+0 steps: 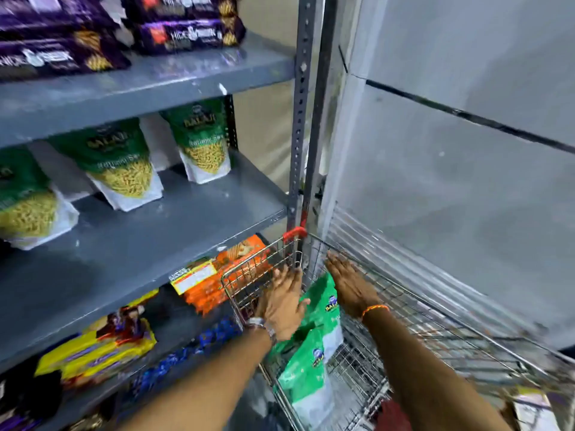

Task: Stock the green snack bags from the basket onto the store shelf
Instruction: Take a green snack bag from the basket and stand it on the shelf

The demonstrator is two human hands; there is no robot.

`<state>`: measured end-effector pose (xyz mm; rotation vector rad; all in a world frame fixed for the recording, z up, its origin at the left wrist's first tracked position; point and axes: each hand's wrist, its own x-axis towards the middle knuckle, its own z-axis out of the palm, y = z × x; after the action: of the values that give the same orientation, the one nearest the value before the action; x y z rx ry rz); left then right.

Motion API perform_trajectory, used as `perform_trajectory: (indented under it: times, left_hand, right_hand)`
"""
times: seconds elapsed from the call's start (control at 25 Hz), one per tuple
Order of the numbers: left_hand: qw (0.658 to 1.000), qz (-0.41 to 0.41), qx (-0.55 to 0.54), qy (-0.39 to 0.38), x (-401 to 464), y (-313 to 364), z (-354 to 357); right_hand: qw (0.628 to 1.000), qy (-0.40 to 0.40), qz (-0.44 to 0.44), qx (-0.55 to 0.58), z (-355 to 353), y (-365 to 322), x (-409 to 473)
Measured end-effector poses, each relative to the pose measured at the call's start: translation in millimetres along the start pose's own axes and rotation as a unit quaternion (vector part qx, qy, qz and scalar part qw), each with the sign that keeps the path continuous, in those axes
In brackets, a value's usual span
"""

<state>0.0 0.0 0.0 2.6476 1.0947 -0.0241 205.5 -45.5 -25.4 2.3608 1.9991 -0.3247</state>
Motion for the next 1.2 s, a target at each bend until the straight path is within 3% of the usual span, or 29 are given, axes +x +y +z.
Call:
perform_trajectory:
  times: [0.2,0.36,0.48,0.64,0.84,1.0,1.08,1.2]
  left_hand:
    - [0.991,-0.062,0.077,-0.092,26.6,11.7,24.6]
    - [0.974,-0.008,0.18,-0.135,33.5,13.0,39.6]
    - [0.975,-0.014,0.146,-0.166,28.6,18.6,50.2]
    - [0.984,-0.034,0.107,-0.136,15.4,20.8,36.4]
    - [0.997,-0.027,0.07,0.002,3.1,-6.9,-36.7]
    - [0.981,-0.039,-0.085,0.17,0.3,-38.6,-119.7]
    - [0.944,-0.073,-0.204,0.249,6.1,-56.5,-156.5]
    - [0.829,-0.128,-0.455,0.299,14.8,-81.8,-204.0]
  right_hand:
    - [0.992,-0.068,-0.072,-0.077,12.8,11.1,34.2]
    - [0.99,-0.104,-0.056,-0.072,18.7,28.6,33.8]
    - [0.992,-0.118,-0.045,0.005,14.6,35.6,22.7]
    - [0.992,-0.103,-0.001,0.075,-5.0,32.0,4.8]
    - [0.996,0.013,0.01,0.088,-74.9,20.2,-1.2]
    - [0.974,0.182,0.028,0.133,-146.9,-10.6,9.0]
    - [0.943,0.261,-0.014,0.207,-182.6,-32.1,24.4]
    - [0.895,0.338,-0.052,0.288,-222.7,-64.7,58.2]
